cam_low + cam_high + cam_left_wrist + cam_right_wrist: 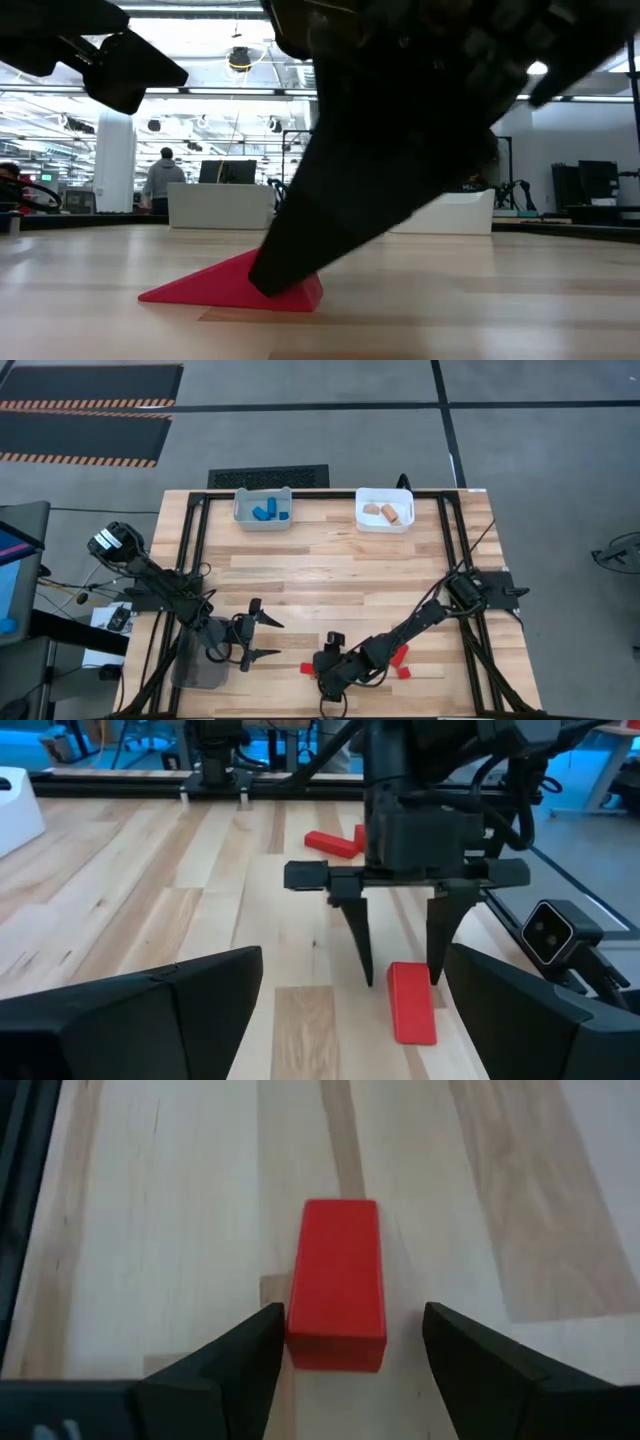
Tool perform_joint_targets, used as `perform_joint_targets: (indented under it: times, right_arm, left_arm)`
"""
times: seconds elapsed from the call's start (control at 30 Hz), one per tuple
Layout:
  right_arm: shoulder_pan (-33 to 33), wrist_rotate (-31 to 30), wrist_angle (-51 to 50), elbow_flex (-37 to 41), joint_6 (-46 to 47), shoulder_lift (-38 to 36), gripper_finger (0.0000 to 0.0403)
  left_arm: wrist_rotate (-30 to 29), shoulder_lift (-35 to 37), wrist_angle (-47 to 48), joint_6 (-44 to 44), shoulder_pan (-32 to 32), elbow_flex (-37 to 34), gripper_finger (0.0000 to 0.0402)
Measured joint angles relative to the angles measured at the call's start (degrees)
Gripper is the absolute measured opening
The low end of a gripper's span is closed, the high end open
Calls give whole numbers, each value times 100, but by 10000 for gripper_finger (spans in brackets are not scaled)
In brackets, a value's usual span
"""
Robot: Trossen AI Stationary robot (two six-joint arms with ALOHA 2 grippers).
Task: Sort & place blocks by color
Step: Put the red triangle block into the black bin
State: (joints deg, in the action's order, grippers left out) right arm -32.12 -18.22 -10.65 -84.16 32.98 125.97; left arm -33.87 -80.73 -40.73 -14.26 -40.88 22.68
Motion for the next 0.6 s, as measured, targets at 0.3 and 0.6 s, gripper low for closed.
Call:
perform_joint_targets:
  times: [0.3, 0.6]
  right_arm:
    - [54, 44, 49, 0, -104, -8, 151]
    - [539, 337, 1725, 2, -1050, 0, 116]
  left_arm:
    - [2, 0, 158, -294, 1, 0, 304]
    - [7, 599, 1839, -568, -161, 269, 304]
